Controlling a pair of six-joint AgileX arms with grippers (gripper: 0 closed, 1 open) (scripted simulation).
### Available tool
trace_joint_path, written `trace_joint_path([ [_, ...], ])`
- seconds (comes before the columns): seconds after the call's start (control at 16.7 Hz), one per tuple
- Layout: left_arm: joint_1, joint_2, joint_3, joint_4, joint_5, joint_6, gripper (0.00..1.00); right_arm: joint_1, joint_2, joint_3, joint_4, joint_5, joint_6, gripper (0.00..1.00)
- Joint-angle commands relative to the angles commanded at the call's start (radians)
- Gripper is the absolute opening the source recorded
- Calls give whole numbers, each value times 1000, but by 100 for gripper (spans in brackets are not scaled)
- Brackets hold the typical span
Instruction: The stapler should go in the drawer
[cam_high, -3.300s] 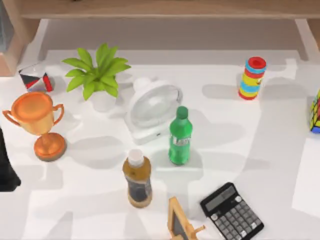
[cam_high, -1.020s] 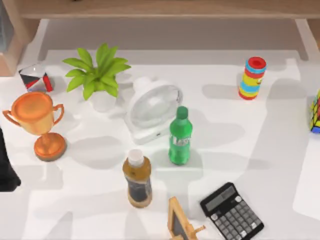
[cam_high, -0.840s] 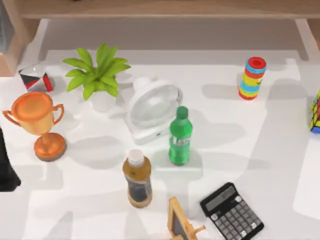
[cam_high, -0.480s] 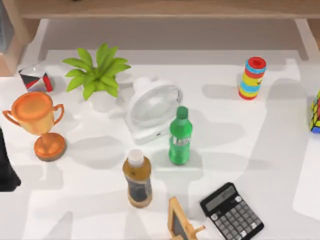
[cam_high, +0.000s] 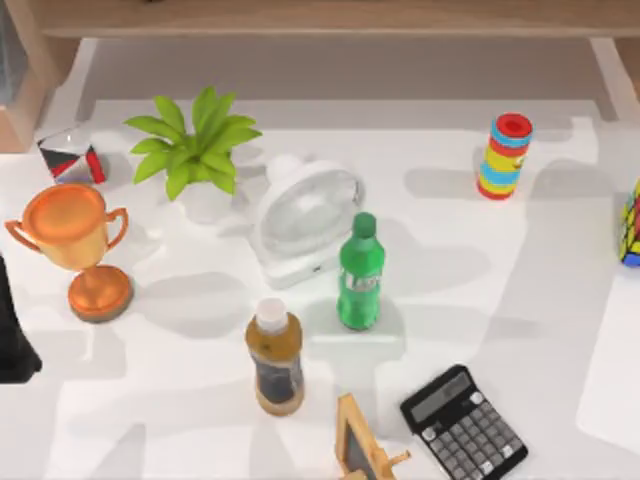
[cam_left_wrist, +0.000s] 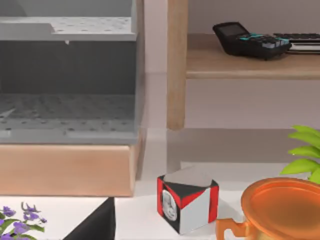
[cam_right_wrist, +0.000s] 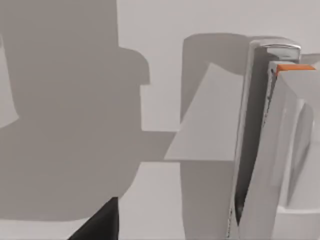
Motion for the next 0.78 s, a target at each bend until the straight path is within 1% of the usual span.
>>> trace_joint_path([
  [0.18, 0, 0, 0, 0, 0, 0, 100, -5, -97, -118, 110, -37, -68, 100],
  [0.36, 0, 0, 0, 0, 0, 0, 100, -19, -224, -269, 304, -96, -162, 100],
  [0.54, 0, 0, 0, 0, 0, 0, 100, -54, -357, -440, 568, -164, -269, 100],
  [0.78, 0, 0, 0, 0, 0, 0, 100, -167, -511, -688, 995, -254, -428, 100],
])
